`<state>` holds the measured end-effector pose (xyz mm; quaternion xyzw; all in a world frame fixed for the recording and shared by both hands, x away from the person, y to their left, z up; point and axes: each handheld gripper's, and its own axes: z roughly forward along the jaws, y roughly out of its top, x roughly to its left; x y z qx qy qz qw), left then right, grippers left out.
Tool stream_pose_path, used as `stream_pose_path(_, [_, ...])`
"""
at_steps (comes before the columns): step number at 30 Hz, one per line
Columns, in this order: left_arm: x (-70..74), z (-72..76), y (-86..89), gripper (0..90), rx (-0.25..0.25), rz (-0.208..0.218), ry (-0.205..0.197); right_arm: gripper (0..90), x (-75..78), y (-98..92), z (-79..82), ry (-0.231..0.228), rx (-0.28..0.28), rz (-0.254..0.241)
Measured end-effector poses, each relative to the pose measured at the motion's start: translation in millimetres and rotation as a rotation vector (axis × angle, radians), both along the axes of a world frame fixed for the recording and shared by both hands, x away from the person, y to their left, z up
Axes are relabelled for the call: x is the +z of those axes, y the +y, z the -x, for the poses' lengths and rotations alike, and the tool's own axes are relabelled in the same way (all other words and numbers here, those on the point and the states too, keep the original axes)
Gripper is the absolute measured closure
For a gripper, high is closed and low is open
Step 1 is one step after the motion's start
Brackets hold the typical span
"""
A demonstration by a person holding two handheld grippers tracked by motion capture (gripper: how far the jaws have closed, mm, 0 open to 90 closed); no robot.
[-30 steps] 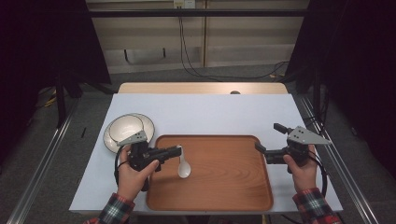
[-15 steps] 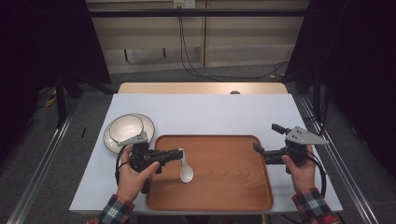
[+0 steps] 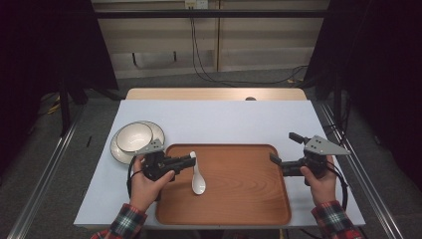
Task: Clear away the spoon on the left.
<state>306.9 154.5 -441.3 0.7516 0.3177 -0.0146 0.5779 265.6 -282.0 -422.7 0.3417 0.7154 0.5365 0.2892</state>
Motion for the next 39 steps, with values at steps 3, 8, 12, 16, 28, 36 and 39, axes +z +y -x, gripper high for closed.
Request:
stream_pose_path(3, [-2.1, -2.0, -0.6, 79.9, -0.001, -0.006, 0.004, 1.1, 0.3, -0.2, 1.5, -0.002, -0.003, 0.005])
stream_pose_path(8, [-6.7, -4.3, -1.9, 80.1, -0.005, -0.018, 0.013, 1.1, 0.3, 0.2, 3.1, -0.004, -0.007, 0.022])
stream_pose_path(12, [-8.3, -4.0, -2.1, 80.2, -0.007, -0.021, 0.021, 1.1, -0.2, 1.3, 4.0, -0.003, 0.000, 0.027])
stream_pose_path(16, [-10.0, -3.8, -0.9, 80.1, -0.009, -0.013, 0.029, 1.1, 0.0, 2.0, 5.1, -0.008, 0.001, 0.036])
stream_pose_path(28, [-15.1, 1.6, 1.4, 79.5, -0.004, -0.031, 0.048, 1.1, 0.5, -1.6, 3.7, -0.010, -0.011, 0.028])
stream_pose_path(36, [-21.2, 0.5, 1.4, 76.9, 0.011, -0.060, 0.082, 1.1, -0.5, -2.4, 1.0, -0.003, -0.010, 0.027])
stream_pose_path(39, [-23.3, 0.4, 0.7, 75.2, 0.016, -0.070, 0.088, 1.1, 0.5, -3.1, 1.2, -0.004, -0.012, 0.030])
